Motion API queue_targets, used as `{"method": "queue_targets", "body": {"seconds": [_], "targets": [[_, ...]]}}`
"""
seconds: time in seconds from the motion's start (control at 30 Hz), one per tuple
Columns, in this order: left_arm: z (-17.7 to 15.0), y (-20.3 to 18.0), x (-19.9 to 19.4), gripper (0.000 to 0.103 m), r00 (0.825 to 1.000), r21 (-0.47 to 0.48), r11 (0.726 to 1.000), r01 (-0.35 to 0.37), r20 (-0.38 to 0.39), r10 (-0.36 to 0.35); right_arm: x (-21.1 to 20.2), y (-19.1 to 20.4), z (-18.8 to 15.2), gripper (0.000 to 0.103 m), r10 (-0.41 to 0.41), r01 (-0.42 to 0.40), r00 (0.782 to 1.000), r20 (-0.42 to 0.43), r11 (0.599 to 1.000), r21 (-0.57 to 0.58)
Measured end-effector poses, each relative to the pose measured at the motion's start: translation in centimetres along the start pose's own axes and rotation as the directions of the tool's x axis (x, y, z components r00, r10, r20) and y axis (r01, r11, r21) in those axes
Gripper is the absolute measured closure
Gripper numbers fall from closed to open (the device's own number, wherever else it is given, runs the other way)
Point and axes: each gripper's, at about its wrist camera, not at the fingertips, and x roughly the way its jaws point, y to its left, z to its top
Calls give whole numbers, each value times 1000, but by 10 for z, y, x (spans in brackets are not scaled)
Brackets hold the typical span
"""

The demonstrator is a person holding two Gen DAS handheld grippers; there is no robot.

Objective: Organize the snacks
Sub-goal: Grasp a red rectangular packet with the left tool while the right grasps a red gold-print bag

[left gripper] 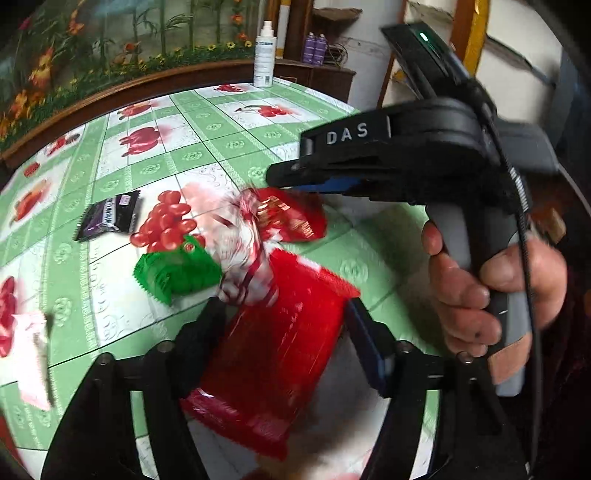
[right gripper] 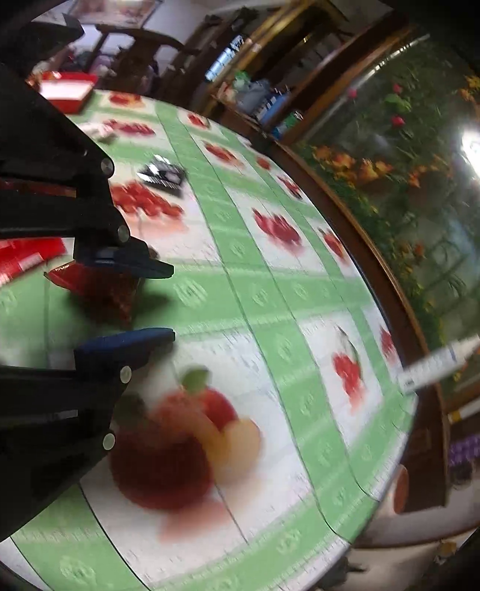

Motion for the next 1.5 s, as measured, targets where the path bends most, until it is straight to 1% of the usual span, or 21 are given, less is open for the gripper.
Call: {"method": "queue_targets", "body": {"seconds": [0.07, 0.17, 0.3, 0.47, 0.57, 0.67, 0.73, 0.77, 0.8, 0.83, 0.9, 1.0, 1.07, 1.13, 1.17, 1.2, 1.27, 1.3, 1.33, 1.43, 1.5], "targets": [[-7, 0, -7, 48, 1000, 10, 1000, 11, -8, -11, 0, 11, -9, 77, 22, -23, 999, -36, 999, -38], [-24, 1, -21, 49, 1000, 8, 1000, 22, -16, -22, -4, 19, -23, 77, 35, -39, 997, -62, 997, -68], [-44, 7, -38, 49, 999, -4, 1000, 17, -33, -17, -8, 30, -50, 78, 134, -139, 981, -141, 990, -22], [-85, 23, -76, 49, 998, -72, 997, -22, -66, 17, -19, 55, -89, 79, 170, -183, 962, -216, 982, -43], [-113, 40, -102, 49, 995, -144, 988, -53, -91, 40, -25, 70, -114, 79, 194, -220, 946, -262, 973, -73], [-132, 54, -121, 49, 995, -223, 974, -33, -101, 11, -39, 85, -136, 73, 148, -184, 956, -252, 974, -128], [-142, 62, -129, 49, 995, -279, 960, 6, -96, -34, -44, 97, -143, 61, 106, -145, 967, -230, 977, -159], [-145, 65, -132, 49, 995, -299, 954, 19, -92, -48, -47, 104, -146, 51, 109, -146, 968, -226, 977, -156], [-147, 66, -134, 47, 994, -308, 951, 26, -89, -56, -48, 109, -147, 47, 118, -154, 967, -224, 977, -150], [-148, 67, -134, 46, 995, -309, 951, 25, -85, -54, -49, 114, -148, 47, 126, -159, 968, -219, 978, -139], [-148, 65, -135, 42, 996, -301, 954, 18, -79, -44, -47, 125, -147, 41, 105, -132, 973, -206, 984, -118], [-146, 61, -132, 36, 996, -281, 960, 13, -79, -36, -35, 144, -152, 38, -44, 16, 979, -199, 990, -139], [-145, 60, -131, 32, 997, -262, 965, -6, -80, -16, -27, 150, -156, 38, -95, 65, 977, -192, 985, -158], [-143, 54, -127, 31, 996, -234, 972, -39, -84, 20, -25, 156, -158, 48, -137, 111, 979, -149, 979, -172], [-144, 53, -127, 31, 996, -219, 974, -54, -85, 36, -24, 156, -158, 65, -145, 119, 979, -142, 977, -176], [-145, 49, -126, 31, 995, -194, 978, -76, -85, 60, -23, 156, -159, 73, -148, 120, 978, -147, 976, -183], [-147, 41, -124, 34, 991, -149, 982, -117, -83, 106, -26, 153, -161, 74, -136, 107, 981, -138, 974, -199], [-147, 38, -123, 45, 987, -127, 981, -146, -82, 136, -29, 149, -161, 74, -131, 104, 982, -133, 975, -196], [-147, 36, -123, 52, 985, -110, 981, -160, -77, 152, -32, 143, -160, 74, -128, 103, 984, -127, 977, -187], [-147, 36, -122, 53, 984, -116, 979, -169, -75, 161, -48, 120, -160, 74, -92, 75, 990, -111, 987, -142], [-148, 39, -125, 54, 987, -146, 977, -153, -68, 145, -61, 99, -162, 74, -40, 31, 994, -99, 995, -90]]}}
